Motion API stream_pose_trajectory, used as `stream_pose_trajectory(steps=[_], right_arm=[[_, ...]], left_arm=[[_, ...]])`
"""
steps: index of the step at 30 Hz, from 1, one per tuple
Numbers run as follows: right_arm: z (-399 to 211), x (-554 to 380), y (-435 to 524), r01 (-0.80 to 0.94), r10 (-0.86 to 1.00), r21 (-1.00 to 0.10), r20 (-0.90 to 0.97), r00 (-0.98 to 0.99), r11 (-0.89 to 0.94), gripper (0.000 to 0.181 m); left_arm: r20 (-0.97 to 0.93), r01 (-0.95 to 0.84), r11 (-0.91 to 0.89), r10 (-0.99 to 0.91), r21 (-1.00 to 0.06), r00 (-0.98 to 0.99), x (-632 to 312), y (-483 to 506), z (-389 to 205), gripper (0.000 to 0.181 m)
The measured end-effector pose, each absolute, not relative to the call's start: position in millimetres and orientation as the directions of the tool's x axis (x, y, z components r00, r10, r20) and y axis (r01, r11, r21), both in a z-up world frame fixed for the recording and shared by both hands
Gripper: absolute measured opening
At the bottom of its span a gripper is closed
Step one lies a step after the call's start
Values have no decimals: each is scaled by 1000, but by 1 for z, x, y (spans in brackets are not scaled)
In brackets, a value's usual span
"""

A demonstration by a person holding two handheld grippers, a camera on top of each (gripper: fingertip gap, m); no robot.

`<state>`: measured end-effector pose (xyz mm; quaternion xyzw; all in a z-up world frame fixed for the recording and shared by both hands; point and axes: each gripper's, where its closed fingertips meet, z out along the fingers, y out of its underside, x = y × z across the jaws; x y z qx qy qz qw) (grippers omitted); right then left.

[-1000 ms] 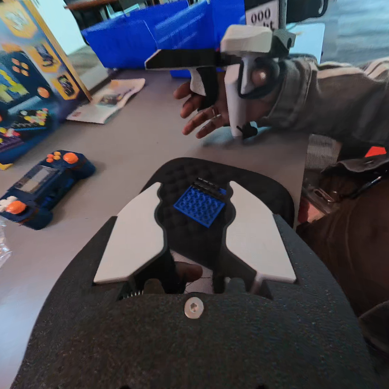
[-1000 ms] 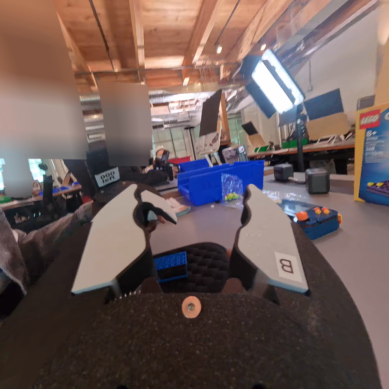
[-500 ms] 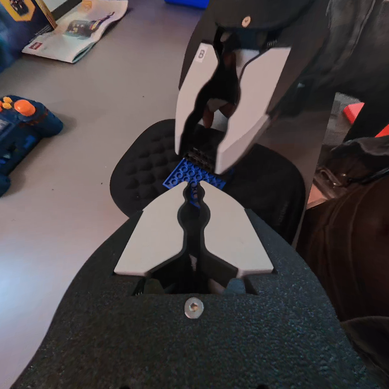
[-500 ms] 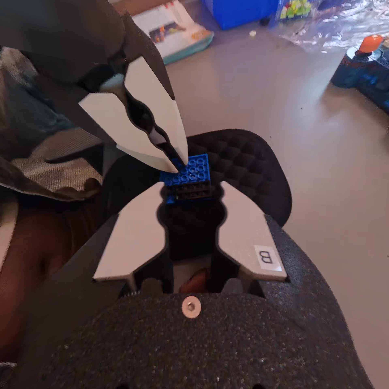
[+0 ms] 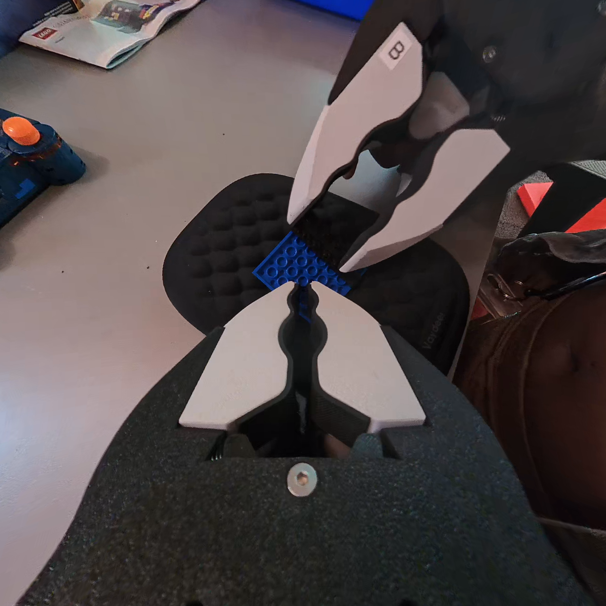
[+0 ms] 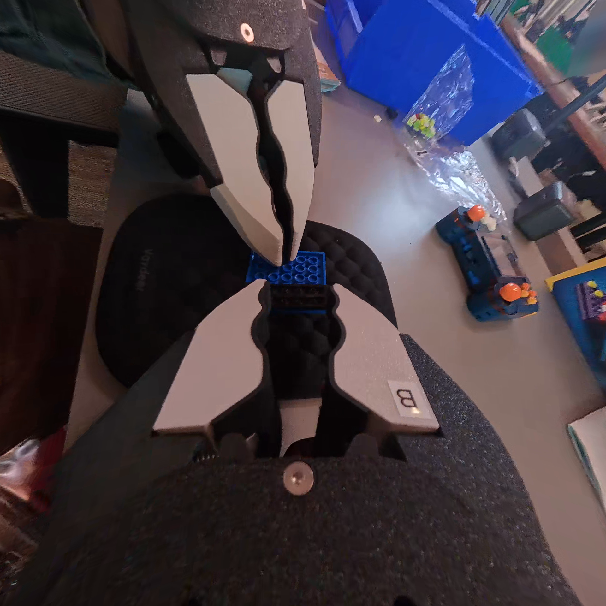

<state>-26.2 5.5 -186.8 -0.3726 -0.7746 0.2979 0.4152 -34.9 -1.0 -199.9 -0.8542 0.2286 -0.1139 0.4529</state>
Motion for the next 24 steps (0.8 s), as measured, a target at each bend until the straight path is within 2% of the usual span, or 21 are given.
stream_pose_trajectory(steps=[1, 2, 3, 4, 7, 9, 10, 11, 15, 20, 22, 24], right_arm=[[-184, -26, 4, 300, 798, -752, 475, -370, 587, 34], [-180, -26, 5, 271, 755, -711, 556, -349, 649, 0], [-186, -25, 5, 262, 680, -630, 636, -366, 731, 0], [-188, -26, 6, 259, 653, -601, 668, -358, 756, 0], [-187, -24, 5, 309, 820, -780, 415, -394, 544, 0], [-184, -23, 16, 362, 896, -851, 243, -371, 381, 16], [-185, -22, 21, 394, 917, -862, 174, -359, 318, 28], [-184, -22, 25, 402, 930, -874, 132, -342, 272, 32], [-169, -20, 37, 342, 951, -913, 126, -283, 222, 33], [-149, -4, 17, 282, 934, -935, 115, -337, 217, 33], [-143, 8, -5, 260, 909, -944, 85, -409, 205, 33], [-142, 29, -43, 293, 834, -941, -20, -551, 171, 32]], left_arm=[[-5, -280, -493, -488, -824, 873, -35, -1, -200, 4], [0, -281, -512, -481, -811, 877, -35, -1, -203, 4], [7, -271, -514, -475, -813, 880, -35, 1, -203, 4], [-1, -279, -511, -479, -813, 878, -34, 1, -202, 4], [-18, -290, -496, -482, -819, 876, -34, 1, -202, 4], [-9, -281, -500, -478, -819, 878, -34, 1, -202, 4], [-2, -276, -501, -479, -820, 878, -34, 1, -202, 4], [6, -270, -504, -480, -820, 877, -34, 1, -202, 4], [-2, -274, -498, -481, -823, 877, -34, 1, -201, 4], [-23, -289, -482, -485, -827, 874, -34, 2, -200, 3], [-36, -296, -475, -483, -829, 875, -34, 2, -200, 4], [-43, -299, -470, -482, -831, 875, -34, 2, -199, 4]])
